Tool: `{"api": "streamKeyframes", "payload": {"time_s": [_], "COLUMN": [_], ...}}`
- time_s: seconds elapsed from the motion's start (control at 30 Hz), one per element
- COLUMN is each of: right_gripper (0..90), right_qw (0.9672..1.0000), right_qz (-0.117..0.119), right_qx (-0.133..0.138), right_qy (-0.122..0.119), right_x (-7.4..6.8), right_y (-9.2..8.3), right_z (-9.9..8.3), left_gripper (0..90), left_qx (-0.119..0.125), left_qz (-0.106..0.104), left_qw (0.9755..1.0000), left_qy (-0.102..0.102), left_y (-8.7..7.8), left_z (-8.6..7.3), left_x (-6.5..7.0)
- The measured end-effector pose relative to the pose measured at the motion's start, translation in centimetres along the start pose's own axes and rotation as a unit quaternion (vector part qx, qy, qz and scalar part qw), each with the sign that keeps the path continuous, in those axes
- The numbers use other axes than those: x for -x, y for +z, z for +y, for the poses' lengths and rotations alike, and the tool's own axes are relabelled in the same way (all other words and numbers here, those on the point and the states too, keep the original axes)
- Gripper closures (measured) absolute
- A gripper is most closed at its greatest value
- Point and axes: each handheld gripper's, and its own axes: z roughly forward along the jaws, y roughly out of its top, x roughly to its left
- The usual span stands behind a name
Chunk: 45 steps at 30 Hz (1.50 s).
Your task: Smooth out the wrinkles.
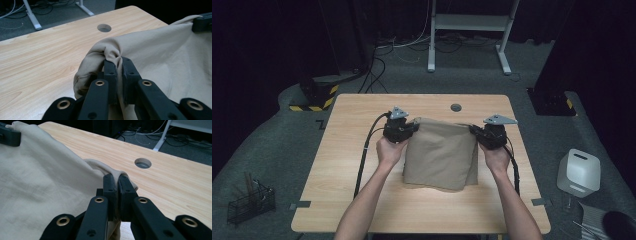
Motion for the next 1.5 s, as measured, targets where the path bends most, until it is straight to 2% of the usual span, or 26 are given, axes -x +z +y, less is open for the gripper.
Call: {"api": "streamKeyframes", "payload": {"time_s": [0.03, 0.27, 0.37, 0.53, 0.7, 0.87, 1.5], "right_gripper": [86.3, 86.5, 86.5, 86.5, 86.4, 86.0, 85.5], "right_qw": [1.0, 1.0, 0.9999, 0.9996, 0.9992, 0.9988, 0.997], "right_qz": [-0.001, -0.004, -0.005, -0.01, -0.014, -0.024, -0.04], "right_qx": [-0.002, -0.009, -0.016, -0.024, -0.036, -0.042, -0.067], "right_qy": [-0.005, -0.003, -0.003, -0.005, 0.003, 0.0, -0.001], "right_x": [0.0, 0.0, 0.1, 0.3, 0.5, 0.8, 0.9], "right_y": [0.1, 0.6, 1.2, 1.8, 2.9, 3.7, 5.8], "right_z": [0.3, 0.7, 0.9, 1.2, 0.8, 0.5, -0.5], "left_gripper": [84.4, 84.5, 84.4, 84.4, 84.4, 84.4, 84.2], "left_qx": [-0.001, -0.005, -0.007, -0.011, -0.015, -0.018, -0.044], "left_qz": [-0.001, 0.004, 0.004, 0.005, 0.008, 0.013, 0.033], "left_qw": [1.0, 0.9999, 0.9998, 0.9997, 0.9995, 0.9992, 0.998], "left_qy": [-0.007, -0.008, -0.017, -0.022, -0.025, -0.033, -0.03], "left_y": [0.2, 0.6, 1.1, 1.5, 2.0, 2.7, 4.3], "left_z": [0.0, 0.2, 0.1, -0.1, -0.2, -0.5, -1.3], "left_x": [-0.2, -0.7, -1.0, -1.4, -1.5, -1.7, -2.4]}}
